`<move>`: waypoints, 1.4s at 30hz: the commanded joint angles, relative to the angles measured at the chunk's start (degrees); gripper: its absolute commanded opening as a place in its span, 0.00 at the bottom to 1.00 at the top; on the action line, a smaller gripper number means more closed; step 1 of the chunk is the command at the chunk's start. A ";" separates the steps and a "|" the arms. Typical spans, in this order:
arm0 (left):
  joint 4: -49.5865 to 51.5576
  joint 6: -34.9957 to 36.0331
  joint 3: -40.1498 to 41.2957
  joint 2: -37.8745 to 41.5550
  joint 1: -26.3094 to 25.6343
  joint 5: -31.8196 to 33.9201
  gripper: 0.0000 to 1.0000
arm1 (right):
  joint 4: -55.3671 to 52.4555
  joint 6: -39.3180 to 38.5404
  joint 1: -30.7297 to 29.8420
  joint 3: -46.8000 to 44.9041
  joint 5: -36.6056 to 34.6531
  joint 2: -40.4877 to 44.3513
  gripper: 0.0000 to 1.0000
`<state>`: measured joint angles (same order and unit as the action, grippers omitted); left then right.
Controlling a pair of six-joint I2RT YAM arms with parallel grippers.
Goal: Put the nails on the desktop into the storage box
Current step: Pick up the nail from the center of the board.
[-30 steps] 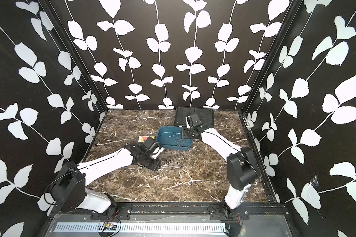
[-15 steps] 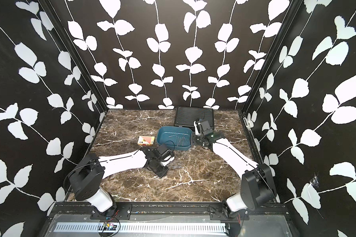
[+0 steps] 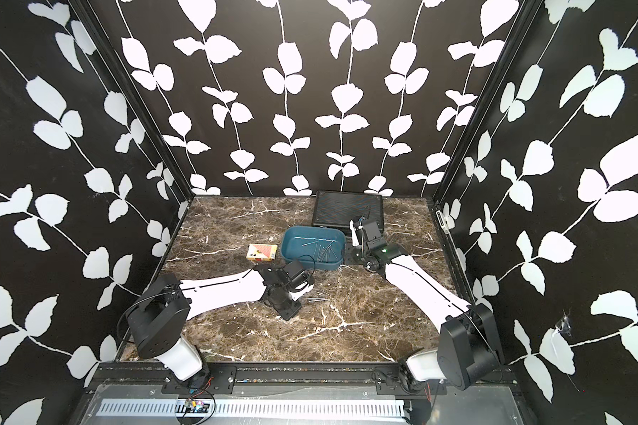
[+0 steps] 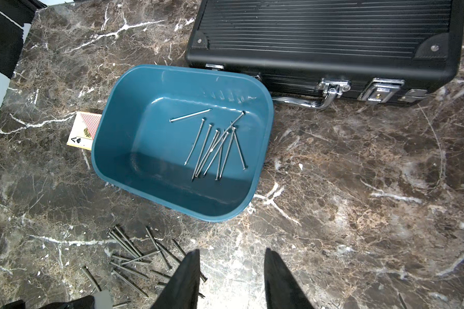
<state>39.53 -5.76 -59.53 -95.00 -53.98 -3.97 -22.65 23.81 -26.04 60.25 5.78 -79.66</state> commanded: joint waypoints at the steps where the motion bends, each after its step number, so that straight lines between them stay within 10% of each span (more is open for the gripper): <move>1: 1.55 1.62 0.72 -0.39 -0.47 0.40 0.32 | 2.27 0.53 0.28 -1.36 0.14 0.24 0.42; 42: 6.01 -0.86 -4.31 -6.44 -3.24 6.09 0.00 | 3.14 1.76 0.46 -0.22 -0.47 -1.03 0.44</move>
<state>43.33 -5.23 -62.15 -101.38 -56.86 3.46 -20.78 25.91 -25.87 60.27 5.76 -80.71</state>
